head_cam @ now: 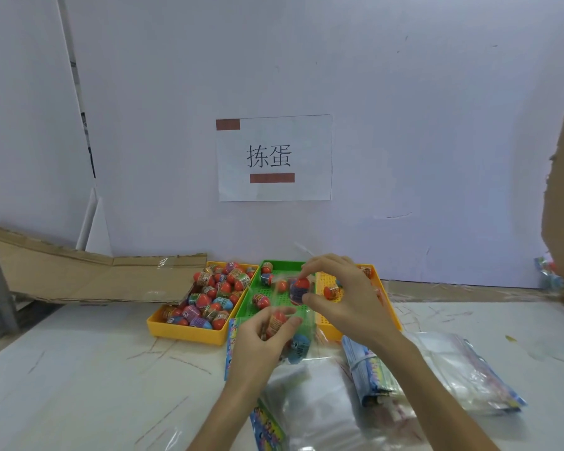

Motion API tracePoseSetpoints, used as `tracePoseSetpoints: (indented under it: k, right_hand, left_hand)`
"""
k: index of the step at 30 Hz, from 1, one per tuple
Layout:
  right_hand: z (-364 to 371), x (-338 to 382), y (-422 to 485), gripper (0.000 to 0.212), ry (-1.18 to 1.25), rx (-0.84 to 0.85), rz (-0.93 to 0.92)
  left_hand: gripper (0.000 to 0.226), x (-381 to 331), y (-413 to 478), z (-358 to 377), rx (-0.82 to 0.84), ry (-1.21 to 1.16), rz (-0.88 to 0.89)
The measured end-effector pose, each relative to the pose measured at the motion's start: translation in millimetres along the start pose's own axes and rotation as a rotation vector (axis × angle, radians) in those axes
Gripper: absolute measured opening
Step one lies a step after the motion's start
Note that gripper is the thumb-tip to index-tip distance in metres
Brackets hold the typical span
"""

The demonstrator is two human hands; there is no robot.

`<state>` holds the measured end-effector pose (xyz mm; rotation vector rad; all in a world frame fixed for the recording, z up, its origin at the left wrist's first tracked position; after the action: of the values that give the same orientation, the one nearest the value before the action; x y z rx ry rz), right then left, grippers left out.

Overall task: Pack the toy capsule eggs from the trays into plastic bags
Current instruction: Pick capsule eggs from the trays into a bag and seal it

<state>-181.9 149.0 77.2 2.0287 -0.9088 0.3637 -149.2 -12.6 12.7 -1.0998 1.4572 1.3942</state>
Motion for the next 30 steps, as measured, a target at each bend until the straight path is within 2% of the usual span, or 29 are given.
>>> tracePoseSetpoints:
  k: [3, 7, 10, 13, 15, 17, 18, 20, 22, 24, 30]
  right_hand:
    - [2, -5, 0, 0.026, 0.0, 0.018, 0.004]
    - [4, -7, 2, 0.02, -0.013, 0.028, 0.043]
    - [4, -8, 2, 0.025, -0.028, 0.089, 0.067]
    - [6, -8, 2, 0.015, -0.004, 0.083, 0.069]
    - [5, -8, 2, 0.03, 0.094, 0.04, 0.086]
    - [3, -11, 2, 0.049, 0.246, 0.053, 0.202]
    - [3, -13, 2, 0.05, 0.308, 0.09, 0.272]
    - [6, -18, 1, 0.03, 0.358, 0.18, 0.366]
    - [11, -19, 0, 0.005, 0.402, 0.172, 0.389]
    - [15, -18, -1, 0.016, 0.454, 0.082, 0.394]
    - [21, -13, -5, 0.01, 0.486, -0.015, 0.347]
  left_hand:
    - [0.032, 1, 1, 0, -0.003, 0.006, -0.008]
    - [0.01, 4, 2, -3, -0.022, 0.001, -0.033]
    - [0.01, 3, 2, -3, -0.023, -0.008, -0.041]
    - [0.022, 1, 1, -2, -0.02, -0.061, -0.048]
    - [0.033, 1, 1, -2, -0.021, -0.114, -0.063]
    - [0.03, 1, 0, -3, -0.033, -0.171, -0.081]
    - [0.027, 1, 0, -3, -0.038, -0.196, -0.088]
    - [0.023, 0, 0, -3, -0.042, -0.226, -0.1]
    - [0.023, -2, 0, -3, -0.041, -0.247, -0.101]
    - [0.02, -4, -1, -3, -0.048, -0.264, -0.094]
    - [0.024, -5, -2, -3, -0.071, -0.284, -0.078]
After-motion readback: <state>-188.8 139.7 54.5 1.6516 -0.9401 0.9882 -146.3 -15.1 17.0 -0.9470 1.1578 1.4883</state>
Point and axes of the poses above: each hand's wrist, its own y-axis towards the middle knuckle, its own z-axis out of the palm, x = y × z, the point moved 2 cm from there along y, towards the middle knuckle, and after that the axes turned 6 degrees about x, right-handed, at the moved point
